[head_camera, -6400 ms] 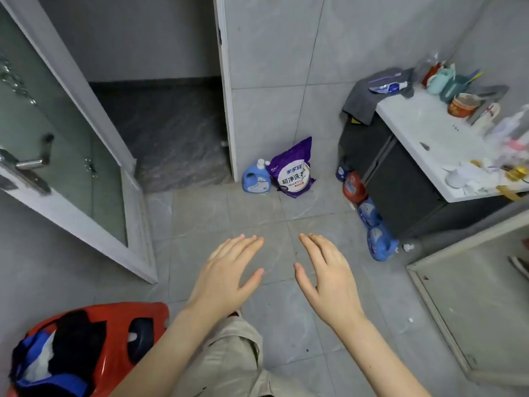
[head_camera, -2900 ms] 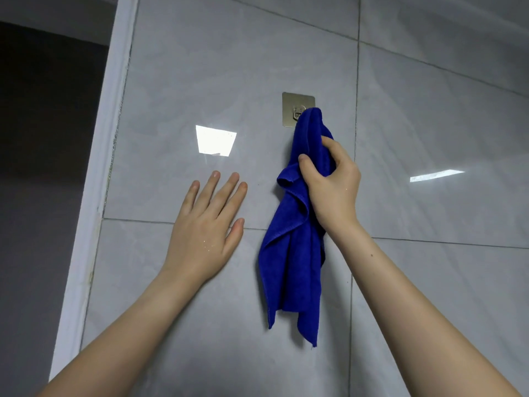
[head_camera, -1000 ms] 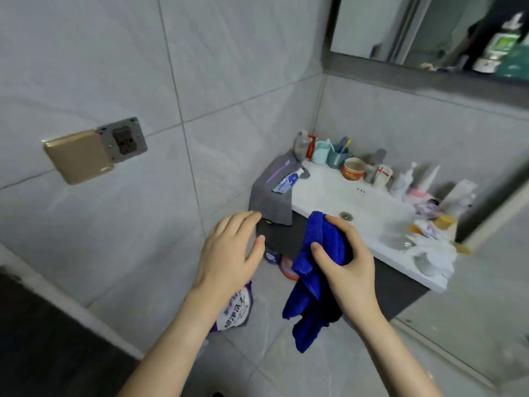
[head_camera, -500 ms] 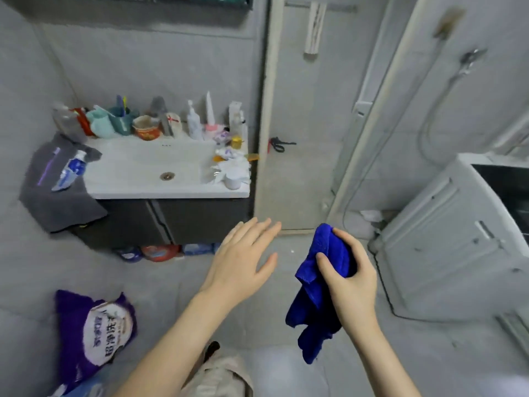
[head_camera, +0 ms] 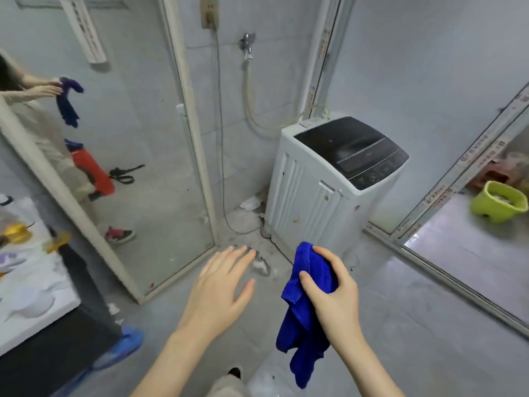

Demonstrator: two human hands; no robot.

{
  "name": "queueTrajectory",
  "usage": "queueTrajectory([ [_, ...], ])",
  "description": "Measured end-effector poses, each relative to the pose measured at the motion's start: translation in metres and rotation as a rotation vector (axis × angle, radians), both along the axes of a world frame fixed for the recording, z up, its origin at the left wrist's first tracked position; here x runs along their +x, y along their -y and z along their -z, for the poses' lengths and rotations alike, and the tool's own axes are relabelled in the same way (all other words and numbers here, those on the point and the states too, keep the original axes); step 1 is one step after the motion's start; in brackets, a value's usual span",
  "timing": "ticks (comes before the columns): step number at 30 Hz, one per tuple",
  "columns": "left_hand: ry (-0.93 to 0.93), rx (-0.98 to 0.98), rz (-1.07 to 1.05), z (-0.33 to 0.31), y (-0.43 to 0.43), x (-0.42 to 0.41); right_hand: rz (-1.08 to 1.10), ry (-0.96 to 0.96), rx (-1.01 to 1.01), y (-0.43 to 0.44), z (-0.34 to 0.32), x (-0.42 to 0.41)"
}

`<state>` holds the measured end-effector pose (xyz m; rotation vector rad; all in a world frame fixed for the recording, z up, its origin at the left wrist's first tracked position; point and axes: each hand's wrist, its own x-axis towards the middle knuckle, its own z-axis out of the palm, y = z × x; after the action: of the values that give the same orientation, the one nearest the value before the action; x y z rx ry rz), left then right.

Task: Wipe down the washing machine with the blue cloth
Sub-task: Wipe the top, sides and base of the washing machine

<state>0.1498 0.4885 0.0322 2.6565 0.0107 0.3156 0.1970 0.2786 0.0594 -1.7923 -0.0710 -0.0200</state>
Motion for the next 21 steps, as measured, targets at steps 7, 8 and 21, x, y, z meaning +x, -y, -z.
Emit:
queueTrajectory([
  [7, 0.020, -0.062, 0.140, -0.013, -0.039, 0.131, 0.201, 0.029, -0.004, -0.015, -0.017, 0.095],
  [8, 0.021, -0.062, 0.160, -0.012, -0.041, 0.149, 0.227, 0.033, -0.003, -0.015, -0.019, 0.108],
  [21, 0.018, -0.047, 0.275, 0.020, 0.039, 0.332, 0.325, 0.021, -0.038, 0.077, 0.001, 0.267],
])
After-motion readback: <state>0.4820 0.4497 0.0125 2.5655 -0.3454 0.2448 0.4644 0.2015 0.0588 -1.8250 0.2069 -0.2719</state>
